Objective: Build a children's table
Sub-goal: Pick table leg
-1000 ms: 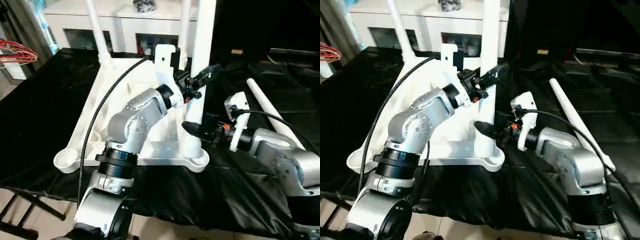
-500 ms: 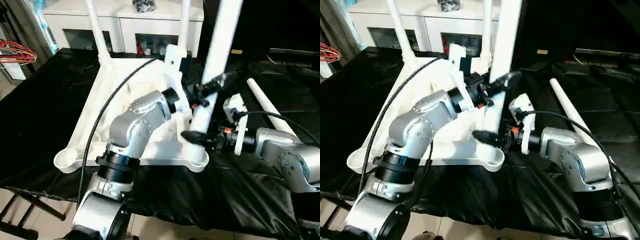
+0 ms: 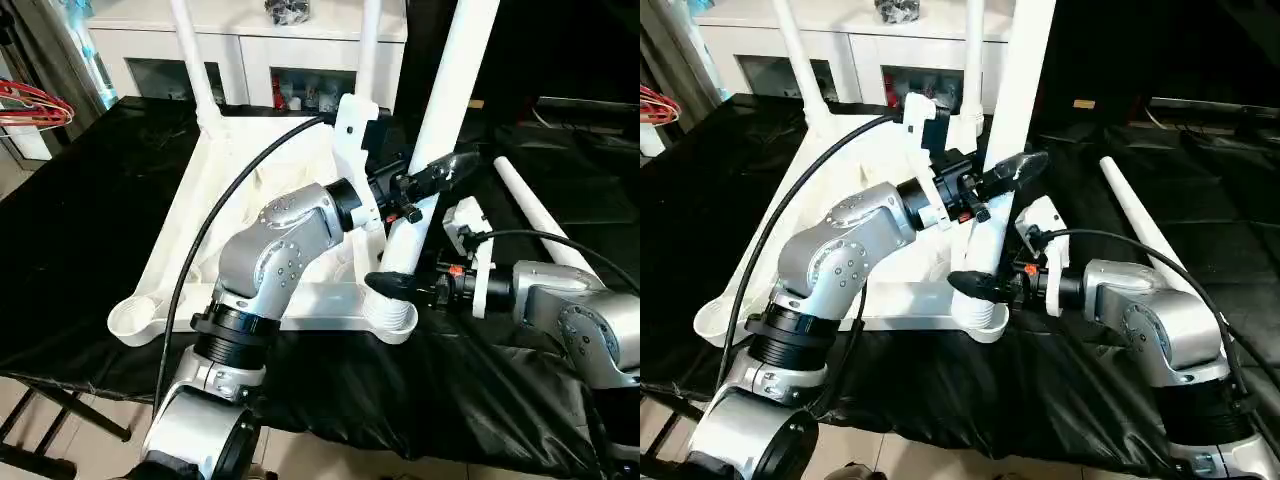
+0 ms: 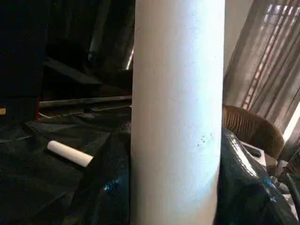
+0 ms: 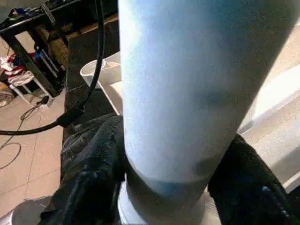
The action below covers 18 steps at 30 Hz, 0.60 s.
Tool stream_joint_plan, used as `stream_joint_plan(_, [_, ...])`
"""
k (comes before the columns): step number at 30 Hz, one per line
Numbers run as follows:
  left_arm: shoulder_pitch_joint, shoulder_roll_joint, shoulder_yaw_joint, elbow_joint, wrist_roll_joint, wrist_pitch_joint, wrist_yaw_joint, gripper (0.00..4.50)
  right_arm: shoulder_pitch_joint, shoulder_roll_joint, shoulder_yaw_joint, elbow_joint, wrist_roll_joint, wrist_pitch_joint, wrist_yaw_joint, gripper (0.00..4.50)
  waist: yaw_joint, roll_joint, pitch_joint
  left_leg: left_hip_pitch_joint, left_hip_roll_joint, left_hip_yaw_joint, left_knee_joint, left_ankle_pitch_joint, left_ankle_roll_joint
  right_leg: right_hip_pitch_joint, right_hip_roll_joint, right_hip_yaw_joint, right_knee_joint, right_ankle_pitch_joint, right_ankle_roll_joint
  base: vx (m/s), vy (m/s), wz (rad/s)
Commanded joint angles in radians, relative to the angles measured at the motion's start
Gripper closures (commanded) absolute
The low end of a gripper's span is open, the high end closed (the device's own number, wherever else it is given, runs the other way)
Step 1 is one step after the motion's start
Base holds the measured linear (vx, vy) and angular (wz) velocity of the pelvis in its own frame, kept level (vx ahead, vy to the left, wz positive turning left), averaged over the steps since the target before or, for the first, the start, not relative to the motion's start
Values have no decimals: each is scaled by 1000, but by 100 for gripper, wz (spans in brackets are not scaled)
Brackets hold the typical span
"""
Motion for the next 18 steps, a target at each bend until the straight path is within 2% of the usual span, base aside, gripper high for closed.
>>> stream_joint_plan(1, [5, 3, -10, -30, -7, 3, -8, 270, 9, -8, 6, 2, -6, -2, 6, 235, 3, -28, -78, 6, 21, -14, -55, -118, 69, 60, -49, 44, -74, -282, -163, 0, 0, 0])
stream_joint_plan(5, [6, 3, -9, -33, -10, 8, -12, 270, 13, -3, 11, 9, -4, -3, 9, 258, 3, -27, -79, 6, 22, -14, -55, -118, 68, 60, -49, 44, -74, -276, -164, 0, 0, 0])
stream_joint_plan(14, [7, 1, -5, -37, -11, 12, -4, 270, 26, 2, 11, 13, -1, -6, 9, 263, 3, -26, -79, 6, 21, -14, -54, -121, 67, 61, -49, 43, -74, -272, -165, 0, 0, 0])
stream_joint_plan(16, [1, -7, 14, -29, -35, 42, 6, 214, 29, 5, 11, 13, -5, -11, 5, 263, 3, -24, -80, 6, 22, -14, -54, -118, 68, 61, -48, 44, -72, -264, -169, 0, 0, 0])
stream_joint_plan(18, [-1, -5, 15, -30, -42, 43, -6, 198, 31, 8, 10, 13, -8, -17, 1, 263, 4, -24, -80, 7, 21, -14, -54, -117, 68, 61, -49, 43, -72, -263, -174, 0, 0, 0])
